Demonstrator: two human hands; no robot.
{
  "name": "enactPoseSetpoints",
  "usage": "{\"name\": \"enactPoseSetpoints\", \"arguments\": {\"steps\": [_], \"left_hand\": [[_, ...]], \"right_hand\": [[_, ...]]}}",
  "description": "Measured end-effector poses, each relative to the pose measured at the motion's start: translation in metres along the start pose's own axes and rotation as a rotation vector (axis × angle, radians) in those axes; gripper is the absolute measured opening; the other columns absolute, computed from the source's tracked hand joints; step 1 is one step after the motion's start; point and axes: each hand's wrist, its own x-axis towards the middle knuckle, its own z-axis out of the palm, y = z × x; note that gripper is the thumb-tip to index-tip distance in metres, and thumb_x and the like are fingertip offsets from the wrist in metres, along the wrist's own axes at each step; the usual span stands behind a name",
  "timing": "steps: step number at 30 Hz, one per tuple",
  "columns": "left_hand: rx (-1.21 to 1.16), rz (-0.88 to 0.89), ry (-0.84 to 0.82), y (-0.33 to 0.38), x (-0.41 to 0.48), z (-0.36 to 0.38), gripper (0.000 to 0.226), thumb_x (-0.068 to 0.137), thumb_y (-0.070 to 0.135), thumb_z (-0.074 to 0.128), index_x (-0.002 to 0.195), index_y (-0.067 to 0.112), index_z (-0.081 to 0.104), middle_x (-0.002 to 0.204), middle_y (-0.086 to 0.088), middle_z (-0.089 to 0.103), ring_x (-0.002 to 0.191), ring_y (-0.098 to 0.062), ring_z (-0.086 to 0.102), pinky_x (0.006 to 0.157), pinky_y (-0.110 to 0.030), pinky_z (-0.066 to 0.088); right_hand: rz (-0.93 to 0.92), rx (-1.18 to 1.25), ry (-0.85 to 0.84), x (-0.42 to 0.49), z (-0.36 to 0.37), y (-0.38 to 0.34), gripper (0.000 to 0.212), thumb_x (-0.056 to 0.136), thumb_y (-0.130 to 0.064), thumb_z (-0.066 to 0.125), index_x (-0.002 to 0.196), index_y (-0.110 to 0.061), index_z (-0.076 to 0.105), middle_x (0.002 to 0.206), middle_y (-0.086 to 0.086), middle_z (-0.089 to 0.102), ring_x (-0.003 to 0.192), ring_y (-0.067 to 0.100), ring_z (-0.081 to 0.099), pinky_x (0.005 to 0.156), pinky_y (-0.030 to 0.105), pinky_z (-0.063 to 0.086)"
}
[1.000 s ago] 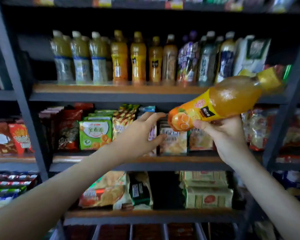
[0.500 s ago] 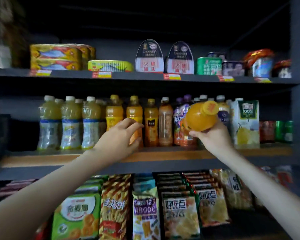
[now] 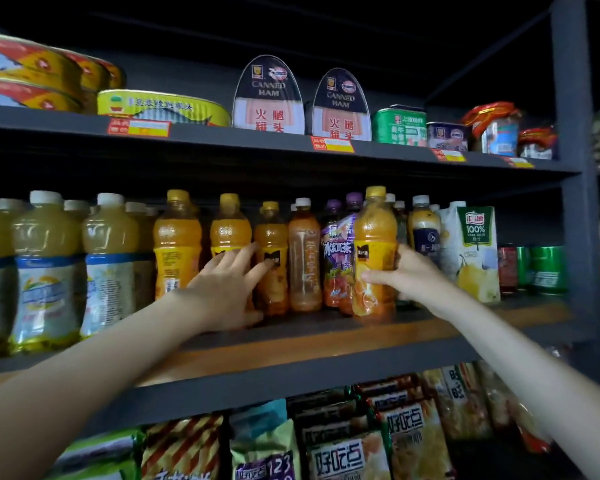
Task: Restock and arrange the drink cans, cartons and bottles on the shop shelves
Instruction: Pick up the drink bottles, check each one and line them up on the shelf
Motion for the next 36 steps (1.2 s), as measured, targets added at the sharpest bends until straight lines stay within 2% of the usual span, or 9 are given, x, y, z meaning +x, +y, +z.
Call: {"name": "enactPoseSetpoints", "arguments": {"steps": [4,8,13,15,18,21,25,30,36], "left_hand": [[0.241,0.000,-0.003,-0.009,0.004,0.014,0.088,0.095,0.055,0.043,0.152,0.026,-0.017,0.155,-0.015,-0.032,0.147,-0.032,-0.016,0.117,-0.050,-0.008],[0.286,-0.065,-0.001,-0.024,0.010,0.009,0.094,0.092,0.063,0.044,0.150,0.029,-0.021,0.140,-0.011,-0.048,0.143,-0.034,-0.028,0.113,-0.052,-0.014],[0.323,-0.097,0.043,-0.046,0.008,0.009,0.103,0.086,0.073,0.041,0.143,0.029,-0.032,0.151,-0.014,-0.039,0.133,-0.029,-0.035,0.111,-0.049,-0.017],[0.307,-0.071,0.125,-0.055,0.005,0.017,0.108,0.083,0.076,0.044,0.138,0.029,-0.037,0.152,-0.015,-0.033,0.135,-0.030,-0.030,0.112,-0.047,-0.020],[0.346,-0.018,0.204,-0.065,0.003,0.020,0.114,0.073,0.083,0.047,0.155,0.023,-0.005,0.158,-0.018,0.008,0.144,-0.035,0.011,0.115,-0.049,-0.009],[0.364,-0.011,0.204,-0.074,0.003,0.023,0.104,0.072,0.083,0.027,0.154,0.023,0.003,0.155,-0.018,0.021,0.141,-0.037,0.031,0.115,-0.050,-0.003],[0.384,-0.023,0.265,-0.071,0.006,0.030,0.103,0.082,0.082,0.027,0.141,0.028,-0.038,0.150,-0.014,-0.031,0.148,-0.033,-0.009,0.111,-0.051,-0.021],[0.333,-0.002,0.280,-0.068,0.001,0.028,0.115,0.064,0.082,0.060,0.151,0.022,0.015,0.155,-0.020,0.021,0.135,-0.036,0.042,0.113,-0.054,0.012],[0.352,0.027,0.340,-0.070,0.004,0.034,0.112,0.064,0.080,0.063,0.151,0.022,0.022,0.153,-0.022,0.031,0.132,-0.038,0.046,0.112,-0.055,0.014]], "right_hand": [[-0.091,-0.241,0.030,-0.002,0.010,-0.008,0.071,0.085,-0.043,0.070,0.133,-0.019,0.024,0.094,-0.004,0.055,0.080,0.014,0.062,0.066,0.028,0.052],[-0.138,-0.182,0.058,-0.003,0.014,-0.011,0.090,0.084,-0.037,0.073,0.141,-0.022,0.004,0.084,-0.012,0.048,0.067,0.009,0.059,0.051,0.017,0.041],[-0.182,-0.297,0.064,-0.015,0.018,-0.022,0.104,0.088,-0.035,0.069,0.146,-0.027,-0.017,0.105,0.003,0.046,0.077,0.016,0.061,0.064,0.025,0.050],[-0.335,-0.591,0.209,-0.022,0.025,-0.032,0.108,0.088,-0.042,0.066,0.143,-0.035,-0.027,0.143,0.018,0.033,0.123,0.031,0.050,0.095,0.041,0.049],[-0.601,-0.629,0.272,-0.021,0.053,-0.066,0.101,0.089,-0.043,0.063,0.149,-0.035,-0.017,0.161,0.006,-0.004,0.148,0.030,0.002,0.116,0.045,0.025],[-0.532,-0.513,0.004,0.011,0.089,-0.093,0.087,0.095,-0.033,0.059,0.152,-0.039,-0.007,0.162,0.005,-0.005,0.147,0.033,0.008,0.111,0.045,0.032],[-0.425,-0.593,-0.077,0.057,0.121,-0.103,0.086,0.097,-0.017,0.054,0.151,-0.041,-0.009,0.161,0.009,-0.013,0.146,0.036,0.003,0.107,0.045,0.039],[-0.357,-0.725,-0.025,0.076,0.139,-0.102,0.085,0.097,-0.024,0.054,0.153,-0.039,-0.009,0.159,0.011,-0.020,0.146,0.032,-0.001,0.108,0.042,0.036],[-0.350,-0.643,0.045,0.080,0.149,-0.105,0.083,0.092,-0.020,0.060,0.153,-0.034,0.005,0.157,0.016,-0.005,0.144,0.033,0.005,0.113,0.041,0.026]]}}
